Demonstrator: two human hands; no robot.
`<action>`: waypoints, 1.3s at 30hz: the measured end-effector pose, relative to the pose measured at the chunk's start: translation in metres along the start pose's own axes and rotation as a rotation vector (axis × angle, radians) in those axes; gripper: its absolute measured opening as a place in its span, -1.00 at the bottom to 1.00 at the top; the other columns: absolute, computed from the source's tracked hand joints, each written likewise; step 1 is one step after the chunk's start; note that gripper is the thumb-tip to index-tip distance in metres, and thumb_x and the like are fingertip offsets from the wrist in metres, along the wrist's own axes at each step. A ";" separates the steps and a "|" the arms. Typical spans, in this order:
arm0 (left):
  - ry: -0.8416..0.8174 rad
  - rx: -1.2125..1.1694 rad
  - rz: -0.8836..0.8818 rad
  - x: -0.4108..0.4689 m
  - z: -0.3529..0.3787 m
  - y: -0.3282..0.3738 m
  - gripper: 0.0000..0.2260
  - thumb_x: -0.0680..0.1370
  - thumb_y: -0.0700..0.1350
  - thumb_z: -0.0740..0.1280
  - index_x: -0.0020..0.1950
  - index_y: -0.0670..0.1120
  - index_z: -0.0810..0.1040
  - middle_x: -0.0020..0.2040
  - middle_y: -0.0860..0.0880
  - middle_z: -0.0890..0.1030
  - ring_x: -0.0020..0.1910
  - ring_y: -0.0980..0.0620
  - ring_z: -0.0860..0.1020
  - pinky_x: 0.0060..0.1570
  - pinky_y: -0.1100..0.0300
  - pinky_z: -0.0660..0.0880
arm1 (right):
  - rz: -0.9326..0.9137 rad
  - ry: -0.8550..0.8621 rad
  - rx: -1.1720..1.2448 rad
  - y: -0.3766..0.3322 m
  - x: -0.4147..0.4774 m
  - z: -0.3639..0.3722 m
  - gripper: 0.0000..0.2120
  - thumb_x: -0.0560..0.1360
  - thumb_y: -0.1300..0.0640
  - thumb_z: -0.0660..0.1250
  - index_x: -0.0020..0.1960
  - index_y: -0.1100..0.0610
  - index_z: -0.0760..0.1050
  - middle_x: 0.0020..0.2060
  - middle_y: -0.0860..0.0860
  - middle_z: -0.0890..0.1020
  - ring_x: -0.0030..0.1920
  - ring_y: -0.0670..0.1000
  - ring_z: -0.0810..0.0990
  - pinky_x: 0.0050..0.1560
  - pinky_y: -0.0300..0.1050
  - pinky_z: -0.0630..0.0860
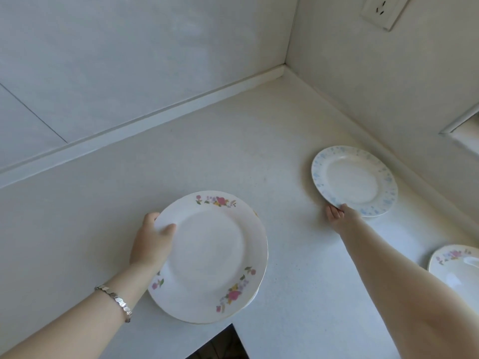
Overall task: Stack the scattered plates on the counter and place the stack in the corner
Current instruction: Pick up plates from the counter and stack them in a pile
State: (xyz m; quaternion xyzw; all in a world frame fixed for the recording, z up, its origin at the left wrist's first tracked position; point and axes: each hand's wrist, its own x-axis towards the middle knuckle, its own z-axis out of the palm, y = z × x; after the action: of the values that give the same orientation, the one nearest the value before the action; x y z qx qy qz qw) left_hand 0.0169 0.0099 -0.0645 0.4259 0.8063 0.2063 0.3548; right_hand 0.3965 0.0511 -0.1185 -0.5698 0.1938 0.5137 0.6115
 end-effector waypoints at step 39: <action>-0.151 -0.389 0.053 -0.013 -0.018 -0.008 -0.67 0.60 -0.14 0.14 0.36 -0.11 0.41 0.25 -0.08 0.53 0.11 -0.02 0.49 0.06 0.24 0.33 | -0.212 -0.459 -1.446 0.123 -0.204 -0.043 -0.91 0.47 0.21 0.35 -0.13 0.23 0.49 -0.44 0.05 0.62 -0.52 -0.11 0.61 -0.44 -0.27 0.55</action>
State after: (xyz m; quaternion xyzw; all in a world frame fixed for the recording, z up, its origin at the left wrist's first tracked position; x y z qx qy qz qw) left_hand 0.0044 -0.0059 -0.0523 0.3847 0.7110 0.3345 0.4843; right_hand 0.2259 -0.0923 -0.0241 -0.7226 -0.3781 0.5569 0.1572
